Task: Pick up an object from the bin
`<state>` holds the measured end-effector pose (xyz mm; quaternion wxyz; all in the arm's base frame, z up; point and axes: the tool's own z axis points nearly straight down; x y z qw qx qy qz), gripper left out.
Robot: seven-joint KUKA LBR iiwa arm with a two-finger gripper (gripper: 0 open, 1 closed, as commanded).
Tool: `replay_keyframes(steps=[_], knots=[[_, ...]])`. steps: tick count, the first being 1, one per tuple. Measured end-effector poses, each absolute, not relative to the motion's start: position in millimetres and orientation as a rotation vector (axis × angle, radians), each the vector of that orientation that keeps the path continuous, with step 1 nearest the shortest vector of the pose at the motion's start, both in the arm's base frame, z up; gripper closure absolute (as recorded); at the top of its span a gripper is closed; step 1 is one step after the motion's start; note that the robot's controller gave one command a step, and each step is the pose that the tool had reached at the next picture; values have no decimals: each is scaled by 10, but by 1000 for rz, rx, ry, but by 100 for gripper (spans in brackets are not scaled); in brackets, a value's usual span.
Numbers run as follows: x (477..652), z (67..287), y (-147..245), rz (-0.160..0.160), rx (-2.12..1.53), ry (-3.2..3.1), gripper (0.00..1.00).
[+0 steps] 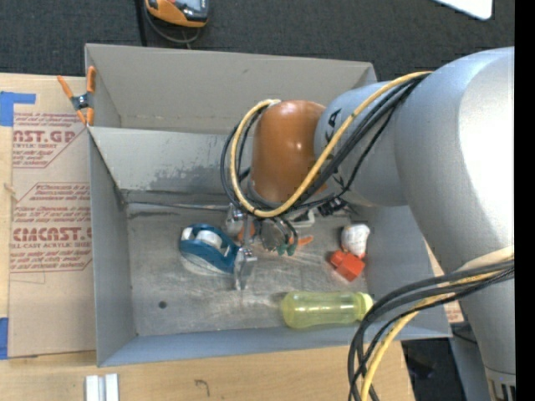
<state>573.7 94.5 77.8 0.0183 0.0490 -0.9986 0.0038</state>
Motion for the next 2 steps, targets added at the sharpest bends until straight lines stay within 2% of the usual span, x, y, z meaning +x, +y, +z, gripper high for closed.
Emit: replay_keyframes(steps=[1,2], knots=[[5737,774,944,12,152,-3102,100],[5682,2690,863,1,401,-3109,100]])
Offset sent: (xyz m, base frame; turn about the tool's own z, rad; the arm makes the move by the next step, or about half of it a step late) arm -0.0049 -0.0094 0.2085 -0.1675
